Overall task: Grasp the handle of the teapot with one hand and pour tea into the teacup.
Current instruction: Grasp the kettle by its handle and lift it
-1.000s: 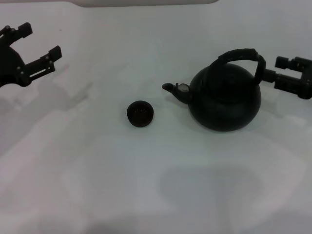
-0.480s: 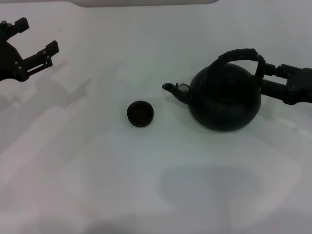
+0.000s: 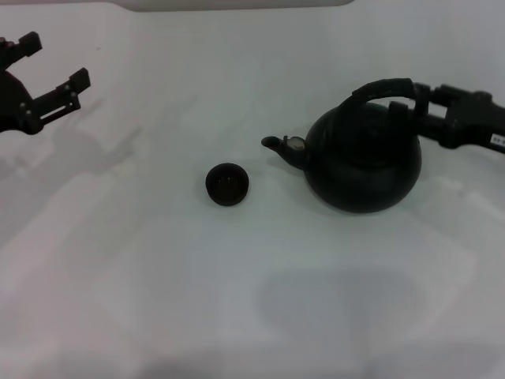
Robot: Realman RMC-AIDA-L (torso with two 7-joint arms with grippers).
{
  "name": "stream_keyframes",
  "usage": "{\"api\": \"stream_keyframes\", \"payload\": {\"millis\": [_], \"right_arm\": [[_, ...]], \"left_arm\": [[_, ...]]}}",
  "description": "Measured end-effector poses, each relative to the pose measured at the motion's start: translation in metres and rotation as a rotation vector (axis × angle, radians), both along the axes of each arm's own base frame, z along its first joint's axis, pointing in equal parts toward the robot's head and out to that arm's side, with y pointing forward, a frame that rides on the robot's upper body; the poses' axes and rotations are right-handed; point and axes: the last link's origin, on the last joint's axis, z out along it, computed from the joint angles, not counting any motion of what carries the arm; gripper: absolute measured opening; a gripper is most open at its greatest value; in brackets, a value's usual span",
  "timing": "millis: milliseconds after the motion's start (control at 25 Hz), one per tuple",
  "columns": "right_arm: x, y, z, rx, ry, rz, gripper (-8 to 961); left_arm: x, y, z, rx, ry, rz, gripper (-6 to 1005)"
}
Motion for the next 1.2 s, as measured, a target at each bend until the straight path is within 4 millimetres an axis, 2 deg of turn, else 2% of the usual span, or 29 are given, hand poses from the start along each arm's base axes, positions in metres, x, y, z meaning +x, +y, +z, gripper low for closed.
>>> {"api": "stream_keyframes", "payload": {"millis": [480, 840, 1200], "right_arm": [[-0.005, 0.002, -0.002, -0.011, -0.001, 0.031, 646], [0.003, -0.004, 0.001, -0.001, -0.003, 0.006, 643], [0.009, -0.006, 0.005, 0.016, -0.020, -0.010, 600]], "left_arm": [[-0.002, -0.001, 0.000, 0.002, -0.003, 0.008, 871], [0.000, 0.002, 0.001, 0.003, -0.003, 0.000, 872], [0.001, 0.005, 0.001, 0.007, 0.000, 0.001, 872]]}}
